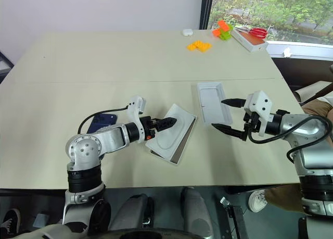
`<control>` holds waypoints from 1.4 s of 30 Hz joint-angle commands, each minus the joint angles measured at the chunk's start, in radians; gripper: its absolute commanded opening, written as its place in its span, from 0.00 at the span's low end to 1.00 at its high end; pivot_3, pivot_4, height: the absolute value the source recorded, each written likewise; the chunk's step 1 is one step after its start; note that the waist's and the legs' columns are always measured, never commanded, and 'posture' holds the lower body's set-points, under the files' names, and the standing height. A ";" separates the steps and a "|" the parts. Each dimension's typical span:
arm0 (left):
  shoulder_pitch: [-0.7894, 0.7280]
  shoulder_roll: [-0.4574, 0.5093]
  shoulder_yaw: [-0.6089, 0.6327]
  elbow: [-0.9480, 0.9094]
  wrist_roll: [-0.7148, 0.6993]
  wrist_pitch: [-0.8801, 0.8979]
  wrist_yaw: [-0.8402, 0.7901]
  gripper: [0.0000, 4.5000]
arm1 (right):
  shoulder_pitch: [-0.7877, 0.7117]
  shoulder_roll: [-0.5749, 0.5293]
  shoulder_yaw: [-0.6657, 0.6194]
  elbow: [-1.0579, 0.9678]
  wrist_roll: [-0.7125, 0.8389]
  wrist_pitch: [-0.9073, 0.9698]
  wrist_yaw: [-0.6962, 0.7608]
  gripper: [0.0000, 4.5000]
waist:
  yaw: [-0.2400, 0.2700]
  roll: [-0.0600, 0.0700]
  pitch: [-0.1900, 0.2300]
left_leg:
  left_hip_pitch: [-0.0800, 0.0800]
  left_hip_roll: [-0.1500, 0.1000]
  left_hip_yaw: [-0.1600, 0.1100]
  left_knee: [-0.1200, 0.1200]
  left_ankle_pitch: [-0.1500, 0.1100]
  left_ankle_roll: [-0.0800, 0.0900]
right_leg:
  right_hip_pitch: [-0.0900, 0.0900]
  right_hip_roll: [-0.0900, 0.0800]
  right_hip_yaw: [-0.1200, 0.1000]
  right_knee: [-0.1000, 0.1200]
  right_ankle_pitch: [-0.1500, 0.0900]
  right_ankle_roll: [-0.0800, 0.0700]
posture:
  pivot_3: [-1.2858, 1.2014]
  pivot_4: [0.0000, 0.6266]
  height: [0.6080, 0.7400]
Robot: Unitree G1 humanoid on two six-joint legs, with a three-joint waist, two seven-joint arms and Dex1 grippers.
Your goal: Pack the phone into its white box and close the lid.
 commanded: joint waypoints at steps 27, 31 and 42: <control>-0.004 0.132 -0.047 -0.103 -0.104 0.102 -0.153 0.94 | -0.036 0.020 0.000 0.044 -0.019 -0.054 -0.008 1.00 | 0.000 0.000 0.000 | 0.000 0.000 -0.001 0.000 0.000 0.000 | 0.000 -0.001 0.000 0.000 -0.001 -0.003 | 0.52 0.24 1.00; 0.001 0.156 -0.073 -0.087 -0.076 0.110 -0.156 0.60 | -0.035 0.021 0.001 0.043 -0.017 -0.056 -0.008 1.00 | -0.001 0.000 0.000 | 0.000 0.000 0.000 0.000 0.000 0.000 | 0.000 -0.001 0.000 0.000 -0.001 -0.003 | 0.52 0.24 1.00; -0.020 0.216 -0.032 -0.120 -0.104 0.110 -0.189 0.60 | -0.036 0.023 0.004 0.051 -0.018 -0.061 -0.007 1.00 | -0.001 0.000 0.000 | 0.000 0.000 -0.001 0.000 0.000 0.000 | 0.000 0.000 0.000 0.000 -0.001 -0.003 | 0.52 0.24 1.00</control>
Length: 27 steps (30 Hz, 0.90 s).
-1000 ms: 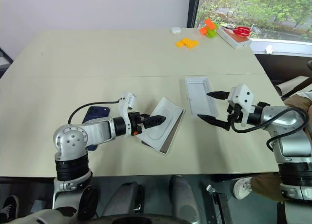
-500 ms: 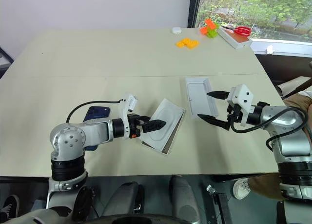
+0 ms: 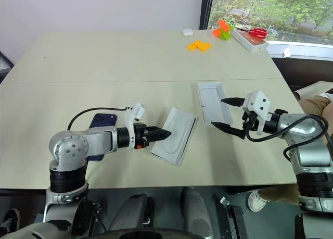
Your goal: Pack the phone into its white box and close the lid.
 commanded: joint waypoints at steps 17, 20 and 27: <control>-0.024 0.022 -0.042 0.018 0.009 -0.135 -0.048 0.01 | -0.041 0.010 0.004 0.012 0.001 -0.019 0.000 1.00 | 0.000 0.000 0.000 | -0.001 -0.001 0.000 0.000 -0.001 0.001 | 0.001 -0.001 0.000 -0.002 0.002 0.000 | 0.52 0.24 1.00; -0.022 0.025 -0.129 0.050 0.074 -0.183 -0.055 0.01 | -0.038 0.009 0.003 0.007 0.002 -0.018 -0.001 1.00 | 0.001 0.000 0.000 | -0.001 0.000 0.000 -0.001 -0.001 0.001 | 0.001 0.000 -0.001 -0.003 0.003 0.001 | 0.52 0.24 1.00; -0.031 -0.030 -0.193 0.090 0.090 -0.163 -0.060 0.01 | -0.025 0.006 -0.005 -0.005 0.002 -0.015 -0.010 1.00 | 0.001 0.000 0.000 | -0.001 0.000 0.000 -0.001 -0.001 0.001 | 0.001 -0.001 -0.001 -0.006 0.002 -0.001 | 0.52 0.24 1.00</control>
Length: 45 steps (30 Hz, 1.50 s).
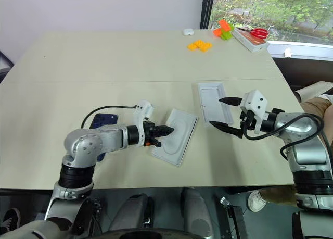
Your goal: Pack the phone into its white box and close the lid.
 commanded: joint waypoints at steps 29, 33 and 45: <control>-0.089 -0.076 -0.007 0.078 0.003 0.160 -0.046 0.01 | -0.007 -0.012 -0.028 -0.024 -0.002 -0.016 -0.035 1.00 | 0.000 0.000 0.000 | -0.001 0.000 0.000 0.000 -0.001 0.001 | 0.001 0.000 0.000 -0.003 0.002 0.003 | 0.52 0.24 1.00; -0.149 -0.053 0.025 0.074 0.008 0.175 -0.044 0.01 | -0.006 -0.014 -0.031 -0.024 -0.001 -0.016 -0.033 1.00 | 0.000 0.000 0.000 | -0.001 0.000 0.000 0.000 -0.001 0.001 | 0.001 0.000 -0.001 -0.004 0.002 0.003 | 0.52 0.24 1.00; -0.146 0.068 -0.123 0.067 0.093 0.143 -0.066 0.01 | -0.012 -0.005 -0.026 -0.013 -0.007 -0.029 -0.039 1.00 | 0.003 0.001 0.000 | -0.001 0.000 0.000 -0.001 -0.001 0.001 | 0.001 -0.001 -0.001 -0.004 0.002 0.004 | 0.52 0.24 1.00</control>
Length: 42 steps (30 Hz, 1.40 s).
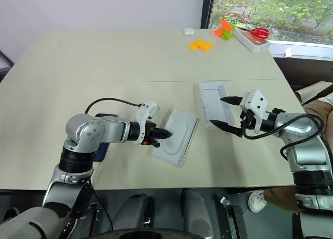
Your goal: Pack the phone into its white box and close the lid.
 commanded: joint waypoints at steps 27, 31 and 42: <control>-0.017 0.097 -0.260 0.024 0.194 -0.155 -0.130 0.01 | -0.031 0.000 -0.016 -0.001 -0.007 -0.039 -0.019 1.00 | -0.002 0.001 0.000 | 0.001 0.000 0.000 0.000 -0.001 0.001 | 0.001 0.000 0.000 0.000 0.000 0.001 | 0.52 0.24 1.00; -0.008 0.105 -0.260 0.039 0.216 -0.229 -0.143 0.01 | -0.028 0.002 -0.015 -0.005 -0.011 -0.041 -0.021 1.00 | -0.002 0.002 -0.001 | 0.003 0.000 0.000 0.000 -0.001 0.001 | 0.003 0.000 0.000 -0.001 0.000 0.000 | 0.52 0.24 1.00; -0.063 0.075 -0.029 -0.011 0.152 -0.291 -0.172 0.01 | -0.021 0.008 -0.011 -0.026 -0.002 -0.026 -0.023 1.00 | -0.002 0.002 -0.001 | 0.001 0.001 0.000 0.001 -0.001 0.002 | 0.002 0.001 0.000 -0.001 0.002 0.002 | 0.52 0.24 1.00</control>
